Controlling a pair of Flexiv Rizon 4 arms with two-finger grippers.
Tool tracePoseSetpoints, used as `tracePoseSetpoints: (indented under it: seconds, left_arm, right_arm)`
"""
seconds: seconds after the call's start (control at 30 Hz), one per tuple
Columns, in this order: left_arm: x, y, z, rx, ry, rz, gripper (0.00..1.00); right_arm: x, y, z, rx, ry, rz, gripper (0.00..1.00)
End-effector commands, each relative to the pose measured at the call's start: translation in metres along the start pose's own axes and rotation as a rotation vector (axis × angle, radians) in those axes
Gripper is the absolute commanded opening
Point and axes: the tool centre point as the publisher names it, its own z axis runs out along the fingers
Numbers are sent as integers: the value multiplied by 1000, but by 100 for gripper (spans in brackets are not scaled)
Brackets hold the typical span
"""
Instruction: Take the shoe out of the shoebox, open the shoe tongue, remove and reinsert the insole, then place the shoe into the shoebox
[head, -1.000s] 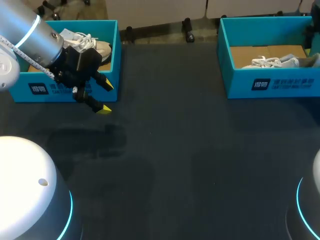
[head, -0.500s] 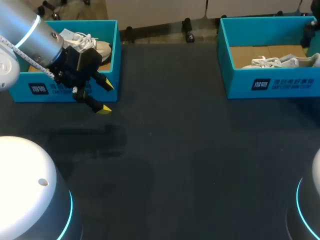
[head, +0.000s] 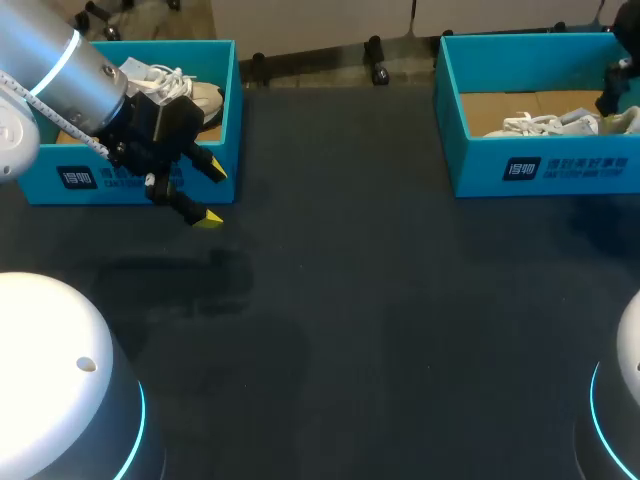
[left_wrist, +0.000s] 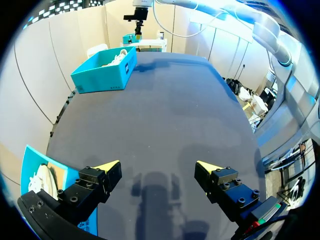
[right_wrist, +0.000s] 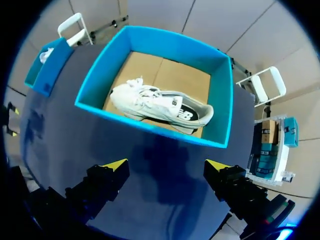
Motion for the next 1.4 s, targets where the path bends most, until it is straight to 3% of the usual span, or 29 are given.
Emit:
tracePoseSetpoints:
  seconds: [0.03, 0.37, 1.0, 1.27, 1.4]
  left_arm:
    - [1, 0, 0, -3, -1, 0, 100]
    - [1, 0, 0, -3, -1, 0, 100]
    - [1, 0, 0, -3, -1, 0, 100]
    - [-6, 15, -27, 5, -38, 8, 100]
    - [-13, 24, -38, -52, -18, 172, 100]
  right_arm:
    - [7, -11, -9, -29, -8, -26, 100]
    - [29, -21, -18, -33, 9, -78, 100]
    - [29, -21, -18, -33, 9, -78, 100]
    - [29, -21, -18, -33, 9, -78, 100]
    - [29, -21, -18, -33, 9, -78, 100]
